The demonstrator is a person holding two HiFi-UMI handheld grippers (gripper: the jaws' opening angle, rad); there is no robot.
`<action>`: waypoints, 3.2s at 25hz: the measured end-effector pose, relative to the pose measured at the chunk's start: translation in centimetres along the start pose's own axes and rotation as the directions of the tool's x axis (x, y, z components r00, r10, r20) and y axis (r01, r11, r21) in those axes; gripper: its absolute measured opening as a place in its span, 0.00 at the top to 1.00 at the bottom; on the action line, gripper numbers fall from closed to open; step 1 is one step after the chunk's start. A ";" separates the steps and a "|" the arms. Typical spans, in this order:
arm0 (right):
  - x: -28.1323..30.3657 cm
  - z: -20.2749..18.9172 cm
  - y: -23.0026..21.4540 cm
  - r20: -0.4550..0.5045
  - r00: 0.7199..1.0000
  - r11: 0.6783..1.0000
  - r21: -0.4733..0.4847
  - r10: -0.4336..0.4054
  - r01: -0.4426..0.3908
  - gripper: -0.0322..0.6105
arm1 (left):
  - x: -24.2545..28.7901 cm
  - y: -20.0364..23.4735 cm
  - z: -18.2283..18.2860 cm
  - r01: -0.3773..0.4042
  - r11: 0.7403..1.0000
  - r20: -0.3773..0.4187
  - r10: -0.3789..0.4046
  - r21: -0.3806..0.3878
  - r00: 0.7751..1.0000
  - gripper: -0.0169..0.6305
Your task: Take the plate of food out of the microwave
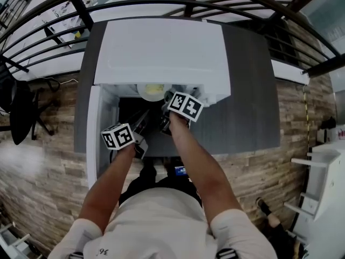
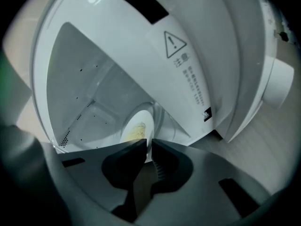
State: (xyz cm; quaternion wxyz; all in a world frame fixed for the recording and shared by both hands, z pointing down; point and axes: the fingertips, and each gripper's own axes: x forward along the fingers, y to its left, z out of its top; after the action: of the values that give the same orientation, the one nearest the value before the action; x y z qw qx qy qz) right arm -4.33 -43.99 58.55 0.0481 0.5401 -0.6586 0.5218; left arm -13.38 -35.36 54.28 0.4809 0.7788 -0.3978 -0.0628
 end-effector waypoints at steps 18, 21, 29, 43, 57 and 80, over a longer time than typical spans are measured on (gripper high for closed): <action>-3.1 -0.5 -3.0 -0.031 0.999 0.998 0.062 0.016 -0.014 0.90 | 3.1 4.8 2.3 -0.050 0.981 0.067 0.064 -0.188 0.996 0.74; -3.3 -0.4 -3.5 -0.041 0.999 0.998 0.068 0.022 -0.019 0.90 | 3.5 5.1 2.6 -0.050 0.982 0.071 0.063 -0.182 0.995 0.74; -4.1 -0.6 -4.3 -0.060 0.997 0.996 0.086 0.041 -0.035 0.91 | 4.7 5.3 2.7 -0.031 0.987 0.034 0.037 -0.157 0.999 0.74; -4.2 -0.7 -4.4 -0.067 0.996 0.995 0.092 0.052 -0.046 0.91 | 5.4 5.8 2.0 -0.011 0.983 -0.001 0.011 -0.185 1.000 0.74; -4.5 -0.6 -4.4 -0.068 0.997 0.995 0.085 0.048 -0.042 0.91 | 5.5 5.8 1.8 0.002 0.983 -0.023 -0.007 -0.186 1.000 0.79; -7.3 -3.5 -4.9 -0.046 0.998 0.996 0.084 0.042 -0.038 0.91 | 2.1 3.6 -0.3 0.039 0.978 -0.025 -0.045 -0.204 0.999 0.93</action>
State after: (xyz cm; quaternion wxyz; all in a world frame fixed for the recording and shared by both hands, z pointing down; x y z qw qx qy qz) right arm 0.71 -35.98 58.67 0.0310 0.5159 -0.6457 0.5621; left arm -13.82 -37.35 57.89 0.5624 0.7346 -0.3656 -0.1018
